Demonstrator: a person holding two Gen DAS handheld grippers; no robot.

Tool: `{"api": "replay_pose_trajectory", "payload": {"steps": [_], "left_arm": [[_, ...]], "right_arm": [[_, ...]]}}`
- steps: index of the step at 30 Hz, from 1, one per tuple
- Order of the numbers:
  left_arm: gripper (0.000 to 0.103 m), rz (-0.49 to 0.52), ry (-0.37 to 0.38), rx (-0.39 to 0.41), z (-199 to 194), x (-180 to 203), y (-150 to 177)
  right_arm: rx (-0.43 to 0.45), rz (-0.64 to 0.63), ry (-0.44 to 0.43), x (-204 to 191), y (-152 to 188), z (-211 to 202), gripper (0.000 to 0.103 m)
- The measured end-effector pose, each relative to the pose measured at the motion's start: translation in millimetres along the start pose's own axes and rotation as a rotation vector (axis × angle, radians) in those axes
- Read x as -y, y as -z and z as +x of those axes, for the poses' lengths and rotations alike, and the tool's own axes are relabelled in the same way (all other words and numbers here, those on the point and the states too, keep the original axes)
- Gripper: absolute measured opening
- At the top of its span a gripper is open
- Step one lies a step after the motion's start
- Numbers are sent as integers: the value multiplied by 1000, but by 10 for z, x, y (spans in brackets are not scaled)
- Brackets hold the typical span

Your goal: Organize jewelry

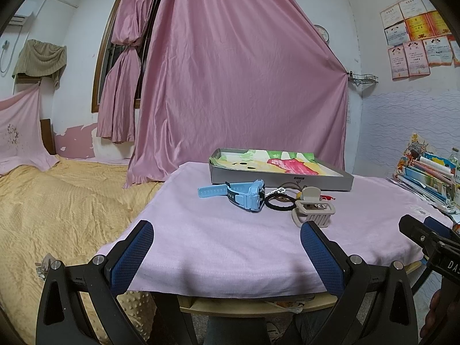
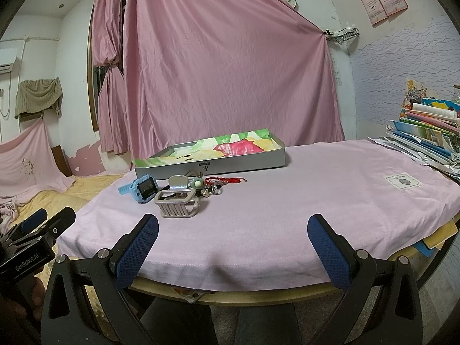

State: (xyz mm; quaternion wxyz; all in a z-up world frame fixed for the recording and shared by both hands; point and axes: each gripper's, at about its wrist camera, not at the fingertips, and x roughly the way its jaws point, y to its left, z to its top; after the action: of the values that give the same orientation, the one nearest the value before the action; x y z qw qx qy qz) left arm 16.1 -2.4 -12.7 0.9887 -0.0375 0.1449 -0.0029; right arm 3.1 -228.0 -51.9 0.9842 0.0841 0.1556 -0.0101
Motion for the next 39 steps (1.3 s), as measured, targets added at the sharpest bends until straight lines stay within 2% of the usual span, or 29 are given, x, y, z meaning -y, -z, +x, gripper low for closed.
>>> {"api": "replay_pose_trajectory", "payload": {"steps": [26, 35, 39], "left_arm": [[103, -14, 6, -24, 126, -82, -39], [103, -40, 57, -62, 350, -224, -249], [103, -48, 113, -109, 544, -282, -386]], "right_arm": [[1, -19, 9, -18, -78, 98, 102], [19, -60, -25, -137, -325, 307, 102], [-7, -33, -66, -186, -430, 491, 102]]}}
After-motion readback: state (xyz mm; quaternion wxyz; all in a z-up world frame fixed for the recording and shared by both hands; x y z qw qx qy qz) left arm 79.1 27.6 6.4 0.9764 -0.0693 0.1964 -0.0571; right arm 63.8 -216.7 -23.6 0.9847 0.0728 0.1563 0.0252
